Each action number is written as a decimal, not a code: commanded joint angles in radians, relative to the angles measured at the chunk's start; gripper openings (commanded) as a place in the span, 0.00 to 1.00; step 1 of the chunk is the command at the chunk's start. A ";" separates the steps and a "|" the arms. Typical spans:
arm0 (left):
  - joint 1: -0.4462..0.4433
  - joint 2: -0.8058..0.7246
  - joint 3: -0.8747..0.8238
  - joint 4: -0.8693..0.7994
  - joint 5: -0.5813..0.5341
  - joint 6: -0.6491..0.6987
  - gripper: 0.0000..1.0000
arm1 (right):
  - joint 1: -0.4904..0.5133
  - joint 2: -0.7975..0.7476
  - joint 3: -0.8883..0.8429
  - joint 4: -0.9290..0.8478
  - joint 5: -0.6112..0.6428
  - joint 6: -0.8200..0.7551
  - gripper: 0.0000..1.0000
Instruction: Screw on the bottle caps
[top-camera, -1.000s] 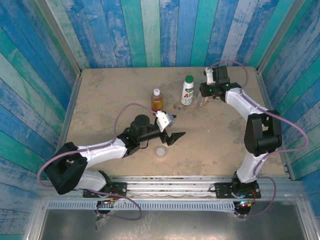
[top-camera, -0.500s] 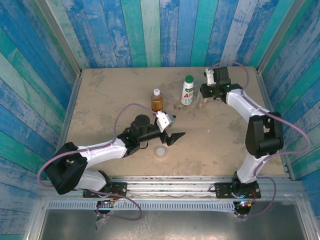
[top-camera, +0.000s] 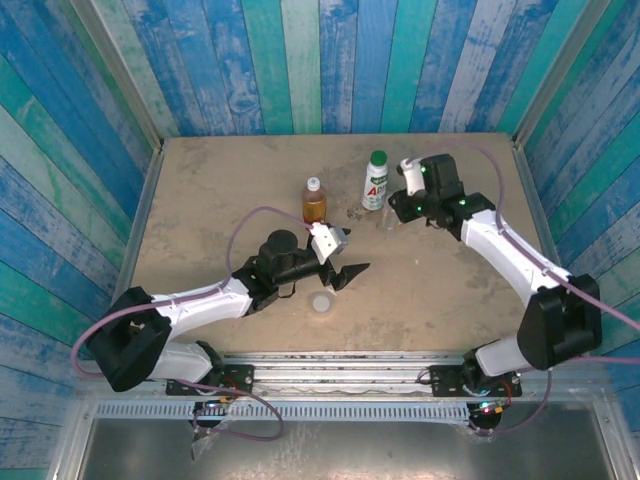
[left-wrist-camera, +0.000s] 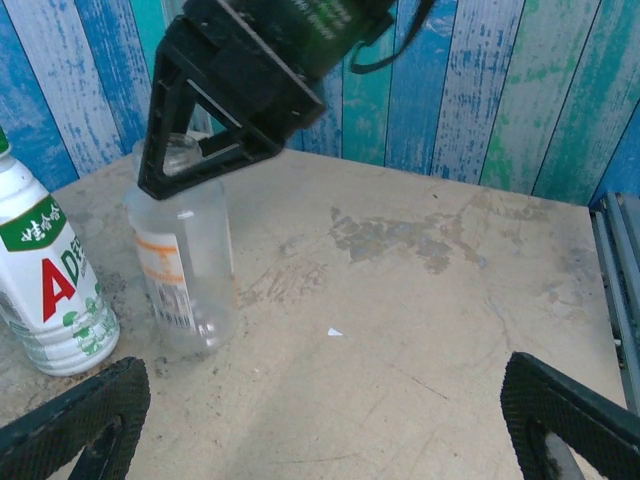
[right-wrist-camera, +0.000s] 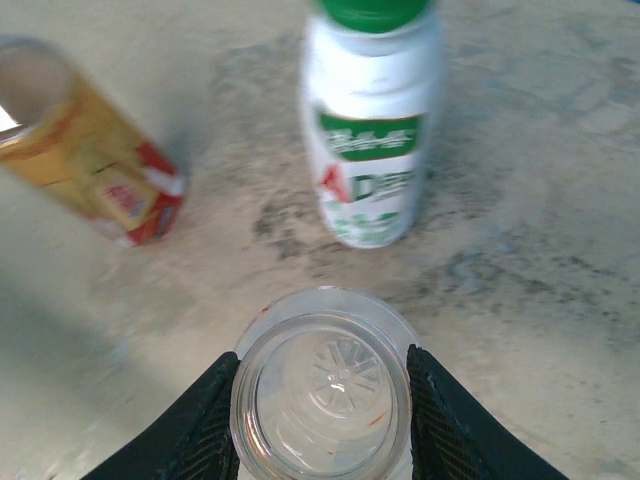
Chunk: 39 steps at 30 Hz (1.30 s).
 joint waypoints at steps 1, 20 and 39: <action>0.009 0.021 -0.006 0.068 -0.016 -0.008 0.94 | 0.072 -0.055 -0.008 -0.067 -0.003 -0.004 0.40; 0.098 0.211 -0.035 0.326 0.079 0.013 0.90 | 0.357 -0.095 0.104 -0.205 0.021 0.018 0.38; 0.102 0.226 -0.067 0.350 0.121 0.006 0.75 | 0.372 -0.092 0.110 -0.203 -0.030 0.072 0.38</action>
